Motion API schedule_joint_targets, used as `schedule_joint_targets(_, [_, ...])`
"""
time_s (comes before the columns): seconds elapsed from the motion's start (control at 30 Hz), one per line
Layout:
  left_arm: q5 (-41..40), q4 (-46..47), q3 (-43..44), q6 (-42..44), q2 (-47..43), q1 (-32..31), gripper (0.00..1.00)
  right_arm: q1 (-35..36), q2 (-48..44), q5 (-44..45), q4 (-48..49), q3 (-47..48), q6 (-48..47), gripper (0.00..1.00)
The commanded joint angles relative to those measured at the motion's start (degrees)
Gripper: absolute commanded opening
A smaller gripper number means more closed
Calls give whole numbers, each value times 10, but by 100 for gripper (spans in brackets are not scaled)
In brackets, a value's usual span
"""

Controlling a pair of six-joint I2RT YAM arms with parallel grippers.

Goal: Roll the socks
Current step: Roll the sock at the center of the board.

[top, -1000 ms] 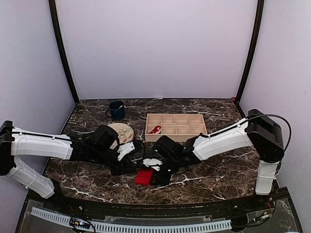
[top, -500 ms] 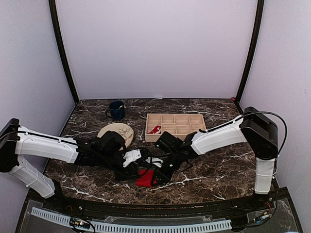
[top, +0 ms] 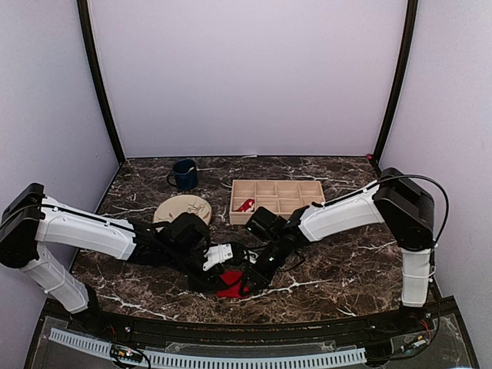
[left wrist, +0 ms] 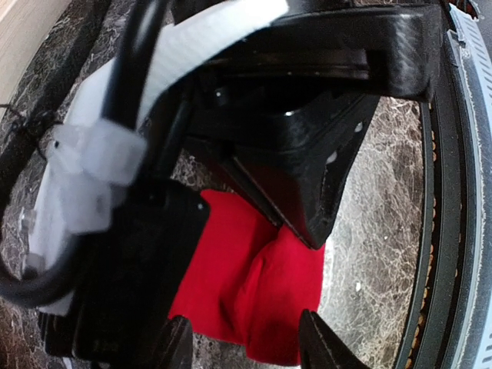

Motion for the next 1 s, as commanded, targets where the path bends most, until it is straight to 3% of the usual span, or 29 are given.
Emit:
schedule_joint_targets(0.0, [1, -22, 24, 18, 15, -11, 49, -7, 16, -12, -21, 12, 4, 0])
schedule_joint_targets(0.47, [-20, -49, 42, 23, 57, -27, 48, -11, 21, -29, -25, 13, 2, 0])
schedule_joint_targets(0.73, [-3, -76, 55, 27, 76, -28, 33, -13, 25, -35, -24, 13, 4, 0])
schedule_joint_targets(0.97, [13, -88, 63, 24, 91, -29, 29, -19, 25, -47, -18, 10, 7, 0])
